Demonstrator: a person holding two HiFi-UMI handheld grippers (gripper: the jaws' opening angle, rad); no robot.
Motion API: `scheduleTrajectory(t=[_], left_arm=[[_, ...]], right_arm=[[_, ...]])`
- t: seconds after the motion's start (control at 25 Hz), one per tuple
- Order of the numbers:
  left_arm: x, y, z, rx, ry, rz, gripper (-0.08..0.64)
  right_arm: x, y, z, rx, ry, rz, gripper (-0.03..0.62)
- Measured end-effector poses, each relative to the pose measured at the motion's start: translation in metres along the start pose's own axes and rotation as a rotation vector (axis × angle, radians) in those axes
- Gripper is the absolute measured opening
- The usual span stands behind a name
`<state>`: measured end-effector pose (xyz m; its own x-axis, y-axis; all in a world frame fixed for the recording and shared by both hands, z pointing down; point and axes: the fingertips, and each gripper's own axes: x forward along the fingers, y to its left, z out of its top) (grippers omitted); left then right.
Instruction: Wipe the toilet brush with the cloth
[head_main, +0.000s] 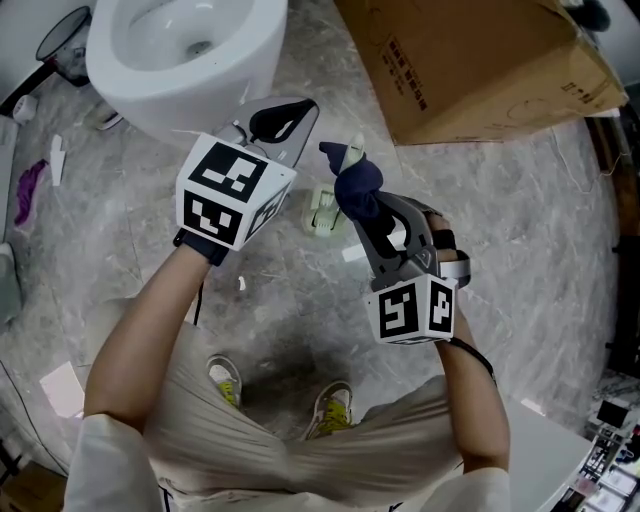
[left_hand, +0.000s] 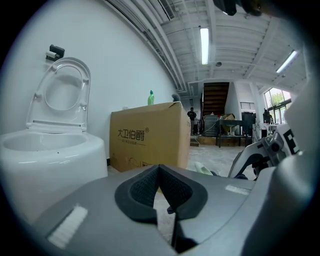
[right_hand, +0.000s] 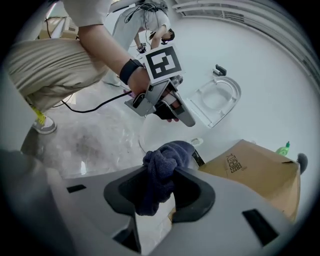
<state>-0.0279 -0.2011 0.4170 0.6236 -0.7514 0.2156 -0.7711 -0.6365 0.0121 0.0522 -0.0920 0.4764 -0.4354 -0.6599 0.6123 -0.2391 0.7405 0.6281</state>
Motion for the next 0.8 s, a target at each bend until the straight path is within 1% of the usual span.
scheduleTrajectory(t=[0.12,0.24,0.28,0.32,0.36,0.4,0.48,0.52,0.56,0.64,0.8], left_arm=[[-0.001,0.002,0.002,-0.003,-0.004,0.006,-0.003],[0.0,0.001,0.002,-0.002,-0.001,0.004,-0.003],[0.0,0.0,0.002,-0.003,0.0,0.002,-0.003],[0.0,0.0,0.002,-0.003,-0.001,0.001,-0.003],[0.0,0.0,0.002,-0.004,-0.001,0.0,-0.003],[0.0,0.001,0.003,-0.004,-0.002,0.001,-0.003],[0.0,0.003,0.004,0.005,-0.003,0.004,-0.003],[-0.001,0.006,0.005,0.019,-0.003,0.009,-0.003],[-0.002,0.009,0.006,0.038,-0.002,0.018,-0.004],[-0.009,0.019,0.005,0.064,0.002,0.041,-0.003],[-0.025,0.039,0.004,0.047,-0.003,0.083,-0.003]], right_arm=[[0.004,0.007,-0.004,-0.001,0.004,0.029,0.135],[0.008,0.019,-0.012,0.006,0.036,0.079,0.135],[0.01,0.024,-0.015,0.018,0.045,0.1,0.135],[0.011,0.029,-0.017,0.052,0.049,0.13,0.135],[0.011,0.034,-0.017,0.119,0.044,0.174,0.135],[0.011,0.039,-0.014,0.224,0.026,0.231,0.136],[0.008,0.043,-0.003,0.474,-0.042,0.342,0.135],[0.006,0.04,0.002,0.565,-0.075,0.369,0.135],[0.005,0.035,0.005,0.62,-0.1,0.376,0.135],[0.004,0.023,0.01,0.666,-0.133,0.366,0.135],[0.0,-0.005,0.023,0.744,-0.202,0.335,0.135]])
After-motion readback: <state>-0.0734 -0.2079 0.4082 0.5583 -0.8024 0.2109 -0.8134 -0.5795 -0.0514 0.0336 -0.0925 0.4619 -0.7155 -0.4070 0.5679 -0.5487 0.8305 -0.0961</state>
